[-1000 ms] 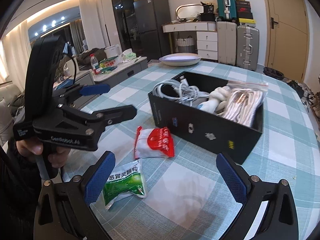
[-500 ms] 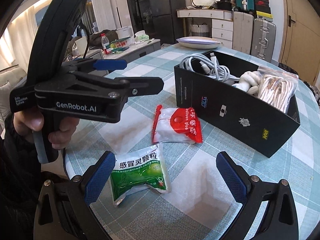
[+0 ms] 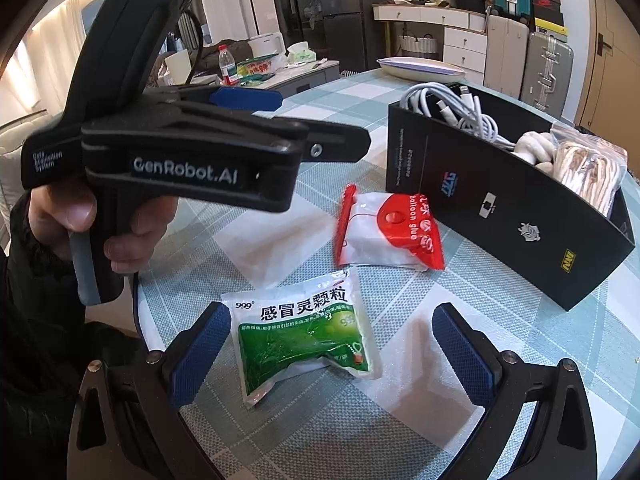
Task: Organize soft objects
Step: 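Lower the right tool onto the green printed sachet and close it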
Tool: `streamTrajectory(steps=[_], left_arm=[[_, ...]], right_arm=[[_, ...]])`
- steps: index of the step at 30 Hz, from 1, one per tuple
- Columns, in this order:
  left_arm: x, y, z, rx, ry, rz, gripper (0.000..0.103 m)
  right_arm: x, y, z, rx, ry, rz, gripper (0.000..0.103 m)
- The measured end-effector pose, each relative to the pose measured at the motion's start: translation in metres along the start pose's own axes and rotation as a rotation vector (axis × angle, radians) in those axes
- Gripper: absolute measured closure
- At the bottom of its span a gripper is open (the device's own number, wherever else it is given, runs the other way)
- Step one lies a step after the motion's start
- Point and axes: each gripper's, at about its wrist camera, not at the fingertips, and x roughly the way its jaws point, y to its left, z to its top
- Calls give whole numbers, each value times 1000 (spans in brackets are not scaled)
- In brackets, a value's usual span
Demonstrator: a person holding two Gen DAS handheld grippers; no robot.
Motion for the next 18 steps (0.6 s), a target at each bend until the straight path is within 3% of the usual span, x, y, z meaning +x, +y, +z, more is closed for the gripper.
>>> streamTrajectory(steps=[7, 18], left_arm=[[4, 3, -2, -7, 15, 5, 0], [3, 3, -3, -1, 18, 0, 0]], right_arm=[[9, -2, 4, 16, 23, -19, 1], [17, 13, 3, -59, 40, 12, 1]])
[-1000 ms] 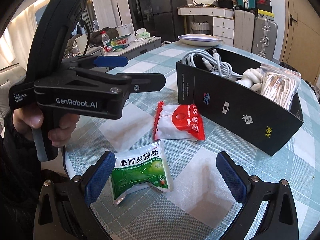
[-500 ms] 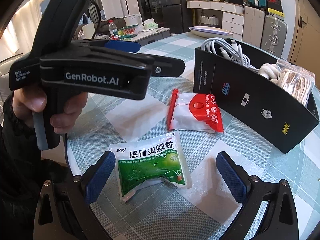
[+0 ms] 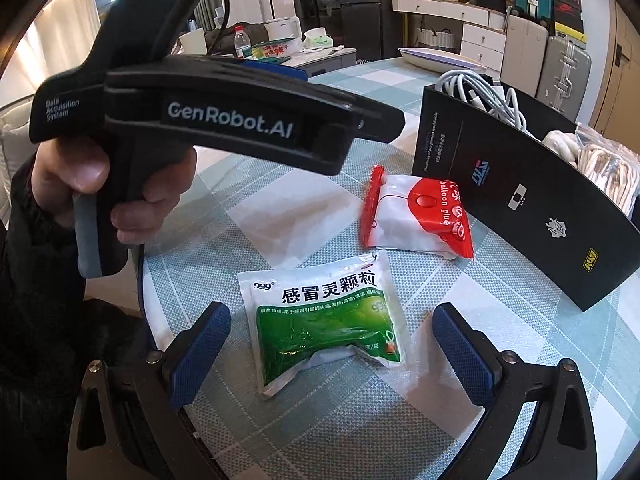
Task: Organize soft objects
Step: 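Lower the right tool onto the green printed sachet and close it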
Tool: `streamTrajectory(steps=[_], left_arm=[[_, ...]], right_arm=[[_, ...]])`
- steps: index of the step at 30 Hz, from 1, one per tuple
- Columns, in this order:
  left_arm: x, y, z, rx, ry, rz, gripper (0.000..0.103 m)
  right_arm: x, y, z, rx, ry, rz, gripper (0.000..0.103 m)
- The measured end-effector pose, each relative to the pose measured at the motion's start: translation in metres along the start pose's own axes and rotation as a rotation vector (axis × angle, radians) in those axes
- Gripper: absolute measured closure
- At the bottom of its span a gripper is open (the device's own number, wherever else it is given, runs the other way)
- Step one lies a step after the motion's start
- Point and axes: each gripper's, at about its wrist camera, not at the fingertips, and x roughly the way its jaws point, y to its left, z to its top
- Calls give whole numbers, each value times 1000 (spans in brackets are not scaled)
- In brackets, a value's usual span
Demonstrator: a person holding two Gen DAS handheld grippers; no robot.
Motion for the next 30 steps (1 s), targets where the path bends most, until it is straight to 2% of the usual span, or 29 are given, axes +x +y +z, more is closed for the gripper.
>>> streamTrajectory(steps=[4, 8, 14, 23, 30], left_arm=[[0, -1, 0, 4, 5, -2, 0], [2, -3, -1, 12, 12, -4, 0], [2, -5, -2, 15, 14, -8, 0], [3, -4, -2, 10, 15, -15, 0], [6, -6, -4, 14, 25, -22, 0]], right_arm=[[0, 0, -1, 11, -5, -27, 4], [-4, -5, -1, 17, -19, -37, 25], [-10, -12, -3, 4, -29, -16, 43], [-31, -25, -9, 17, -93, -6, 46], [-60, -38, -20, 67, -205, 4, 46]])
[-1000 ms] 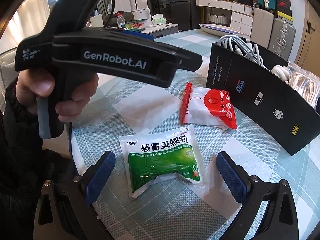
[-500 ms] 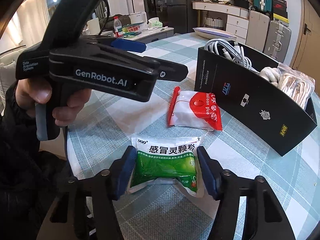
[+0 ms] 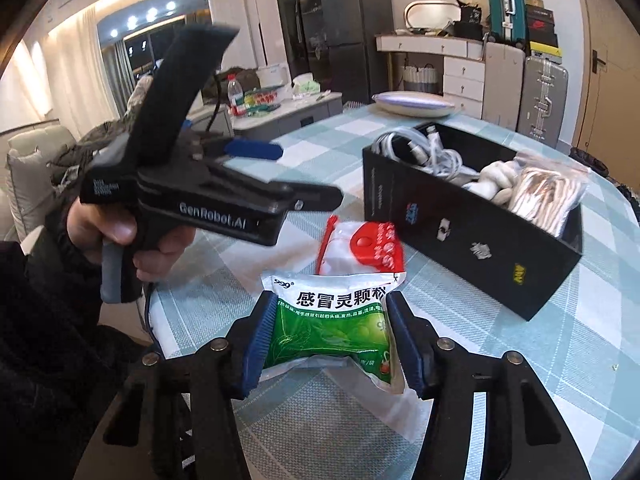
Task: Organize soft objects
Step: 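Lower the right tool onto the green printed sachet and close it, then close the left tool on the red-and-white balloon glue packet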
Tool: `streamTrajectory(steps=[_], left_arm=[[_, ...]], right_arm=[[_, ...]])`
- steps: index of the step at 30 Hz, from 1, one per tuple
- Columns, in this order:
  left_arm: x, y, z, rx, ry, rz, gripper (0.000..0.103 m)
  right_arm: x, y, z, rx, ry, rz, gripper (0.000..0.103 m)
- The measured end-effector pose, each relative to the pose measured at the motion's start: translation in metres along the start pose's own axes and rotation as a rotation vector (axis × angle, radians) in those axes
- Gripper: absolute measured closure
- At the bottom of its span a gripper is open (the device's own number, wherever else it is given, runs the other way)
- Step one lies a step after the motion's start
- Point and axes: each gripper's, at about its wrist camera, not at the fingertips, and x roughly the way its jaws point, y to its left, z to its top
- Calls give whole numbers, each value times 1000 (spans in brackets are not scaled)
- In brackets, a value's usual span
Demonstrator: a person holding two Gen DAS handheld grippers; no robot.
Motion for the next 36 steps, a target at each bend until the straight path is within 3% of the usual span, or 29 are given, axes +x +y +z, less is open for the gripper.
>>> streamTrajectory(steps=[11, 27, 33, 36], left_arm=[[14, -17, -8, 47, 43, -23, 0], [21, -45, -14, 141, 84, -85, 2], [19, -54, -16, 171, 93, -115, 20], [18, -57, -17, 180, 90, -143, 38]], right_arm=[[-30, -33, -3, 134, -111, -79, 46], [-32, -40, -4, 156, -120, -109, 46], [-28, -40, -3, 158, -118, -112, 46], [-27, -40, -3, 158, -118, -113, 46]])
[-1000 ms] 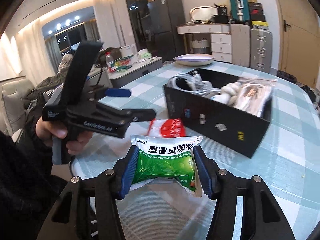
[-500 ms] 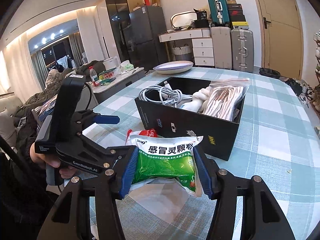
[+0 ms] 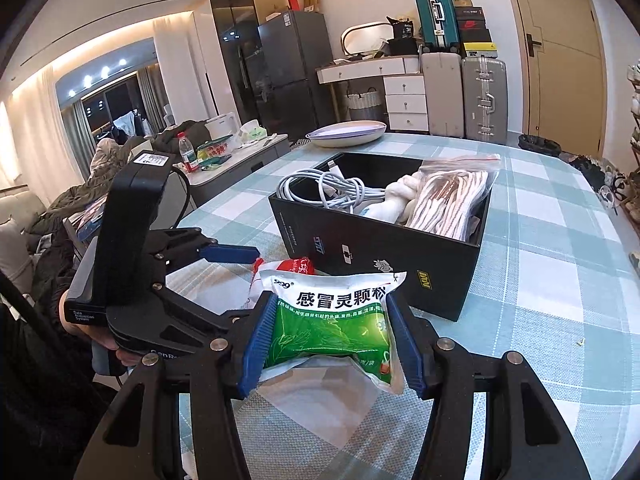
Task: Organize soft objects
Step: 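Close the left tool on the red-and-white balloon glue packet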
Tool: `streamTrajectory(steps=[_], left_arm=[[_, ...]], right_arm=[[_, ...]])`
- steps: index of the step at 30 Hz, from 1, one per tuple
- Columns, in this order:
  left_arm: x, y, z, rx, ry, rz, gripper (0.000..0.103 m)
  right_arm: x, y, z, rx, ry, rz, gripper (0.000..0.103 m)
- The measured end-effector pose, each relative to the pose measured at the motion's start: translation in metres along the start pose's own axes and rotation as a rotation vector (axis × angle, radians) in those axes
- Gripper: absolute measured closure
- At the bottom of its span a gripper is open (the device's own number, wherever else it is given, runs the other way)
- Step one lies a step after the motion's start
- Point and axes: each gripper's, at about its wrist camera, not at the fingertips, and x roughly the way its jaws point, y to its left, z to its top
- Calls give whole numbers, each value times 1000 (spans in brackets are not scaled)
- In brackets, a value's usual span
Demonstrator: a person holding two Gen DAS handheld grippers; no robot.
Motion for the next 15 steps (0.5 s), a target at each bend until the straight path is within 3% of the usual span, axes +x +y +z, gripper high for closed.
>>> streamTrajectory(steps=[5, 15], left_arm=[[-4, -4, -1, 8, -17, -25, 46], [-12, -6, 1, 14, -40, -36, 47]], right_arm=[[0, 0, 0, -1, -1, -2, 46], [0, -1, 0, -1, -11, -4, 46]])
